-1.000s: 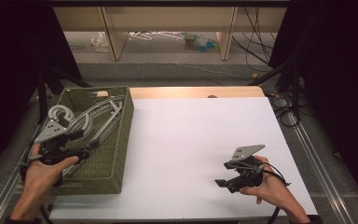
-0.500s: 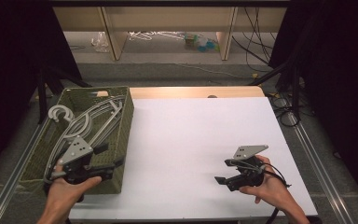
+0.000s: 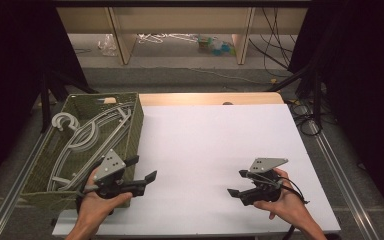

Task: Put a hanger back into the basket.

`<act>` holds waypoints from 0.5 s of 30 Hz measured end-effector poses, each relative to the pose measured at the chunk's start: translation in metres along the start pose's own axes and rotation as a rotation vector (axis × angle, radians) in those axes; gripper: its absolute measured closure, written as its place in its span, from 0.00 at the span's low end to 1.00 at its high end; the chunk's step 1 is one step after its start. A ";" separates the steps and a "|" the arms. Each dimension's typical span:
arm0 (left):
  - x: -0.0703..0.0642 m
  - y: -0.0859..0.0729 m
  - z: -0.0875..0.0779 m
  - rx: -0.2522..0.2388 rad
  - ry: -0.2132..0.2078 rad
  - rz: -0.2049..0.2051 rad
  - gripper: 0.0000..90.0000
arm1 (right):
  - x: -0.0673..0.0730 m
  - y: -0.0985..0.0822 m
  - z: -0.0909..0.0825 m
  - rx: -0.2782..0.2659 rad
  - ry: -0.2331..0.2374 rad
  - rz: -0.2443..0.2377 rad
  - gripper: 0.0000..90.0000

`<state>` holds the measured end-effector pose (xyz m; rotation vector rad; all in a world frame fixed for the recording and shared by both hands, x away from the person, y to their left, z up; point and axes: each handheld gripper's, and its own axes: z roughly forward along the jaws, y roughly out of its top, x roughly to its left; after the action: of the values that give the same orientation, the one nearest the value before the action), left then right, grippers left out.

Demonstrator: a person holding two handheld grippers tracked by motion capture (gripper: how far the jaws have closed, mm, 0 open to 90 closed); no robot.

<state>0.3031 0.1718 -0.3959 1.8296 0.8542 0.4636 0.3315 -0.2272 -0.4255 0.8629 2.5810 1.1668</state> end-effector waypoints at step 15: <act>-0.006 -0.026 0.010 -0.041 -0.007 -0.022 0.18 | 0.019 -0.010 0.002 -0.092 -0.010 0.001 0.22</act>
<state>0.2961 0.1670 -0.4234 1.7817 0.8537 0.4577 0.3126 -0.2206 -0.4329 0.8483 2.4973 1.2679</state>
